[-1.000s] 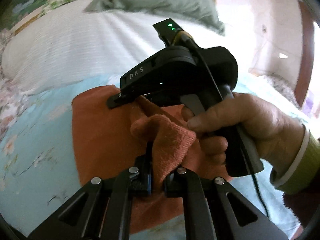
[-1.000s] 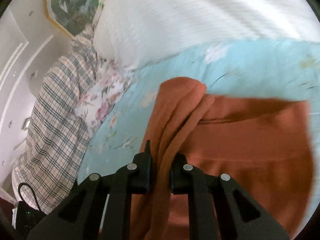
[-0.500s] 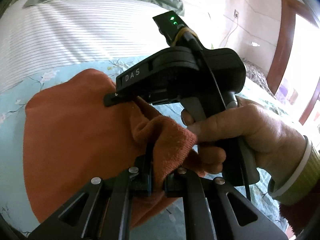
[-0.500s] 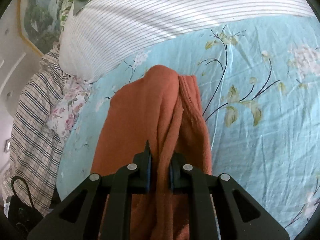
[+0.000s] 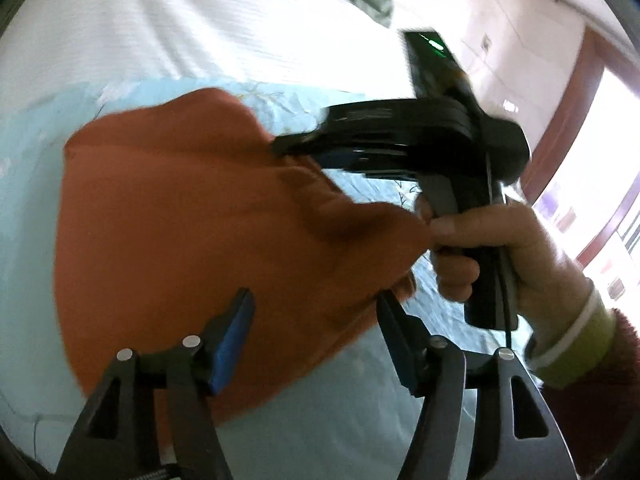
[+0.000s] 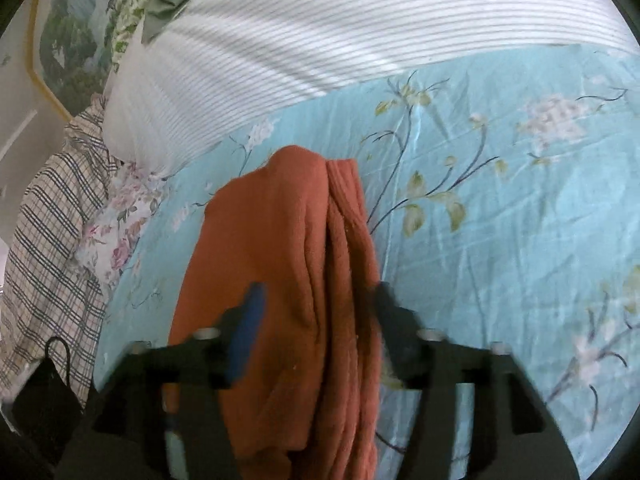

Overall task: Fold small clothes
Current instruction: 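Fold the sweater lengthwise with the right tool and release it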

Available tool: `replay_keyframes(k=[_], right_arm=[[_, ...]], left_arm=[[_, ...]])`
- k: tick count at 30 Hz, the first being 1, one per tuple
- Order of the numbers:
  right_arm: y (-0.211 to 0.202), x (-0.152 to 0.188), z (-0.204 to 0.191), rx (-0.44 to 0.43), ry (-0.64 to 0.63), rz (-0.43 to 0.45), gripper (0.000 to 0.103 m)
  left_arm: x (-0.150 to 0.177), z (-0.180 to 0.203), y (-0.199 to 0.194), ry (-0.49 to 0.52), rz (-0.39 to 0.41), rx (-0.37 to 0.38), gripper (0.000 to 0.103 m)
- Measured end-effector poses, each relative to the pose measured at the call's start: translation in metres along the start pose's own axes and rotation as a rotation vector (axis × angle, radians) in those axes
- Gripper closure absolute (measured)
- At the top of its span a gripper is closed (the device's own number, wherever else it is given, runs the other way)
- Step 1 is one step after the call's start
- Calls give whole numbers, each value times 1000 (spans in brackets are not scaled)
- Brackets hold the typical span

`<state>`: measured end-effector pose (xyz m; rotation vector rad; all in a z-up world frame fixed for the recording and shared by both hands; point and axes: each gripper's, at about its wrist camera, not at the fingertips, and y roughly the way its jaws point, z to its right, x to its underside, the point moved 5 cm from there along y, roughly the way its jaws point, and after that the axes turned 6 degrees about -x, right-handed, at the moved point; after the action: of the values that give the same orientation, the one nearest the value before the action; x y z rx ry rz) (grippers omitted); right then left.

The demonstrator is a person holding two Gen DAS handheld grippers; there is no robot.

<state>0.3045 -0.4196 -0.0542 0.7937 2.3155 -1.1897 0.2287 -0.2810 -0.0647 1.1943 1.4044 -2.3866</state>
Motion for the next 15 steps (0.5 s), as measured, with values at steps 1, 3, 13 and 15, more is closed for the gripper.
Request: replay_keyframes(k=[1, 3, 13, 15], right_arm=[[-1, 2, 0, 2, 1, -4, 40], [1, 6, 3, 4, 15, -22, 40], [23, 13, 13, -17, 97, -109, 39], [29, 15, 15, -27, 119, -134, 39]], left_arm=[[2, -9, -8, -27, 2, 4, 39], [4, -30, -22, -70, 14, -13, 37], [-5, -136, -34, -300, 6, -105, 26], [-7, -150, -19, -349, -35, -49, 21]])
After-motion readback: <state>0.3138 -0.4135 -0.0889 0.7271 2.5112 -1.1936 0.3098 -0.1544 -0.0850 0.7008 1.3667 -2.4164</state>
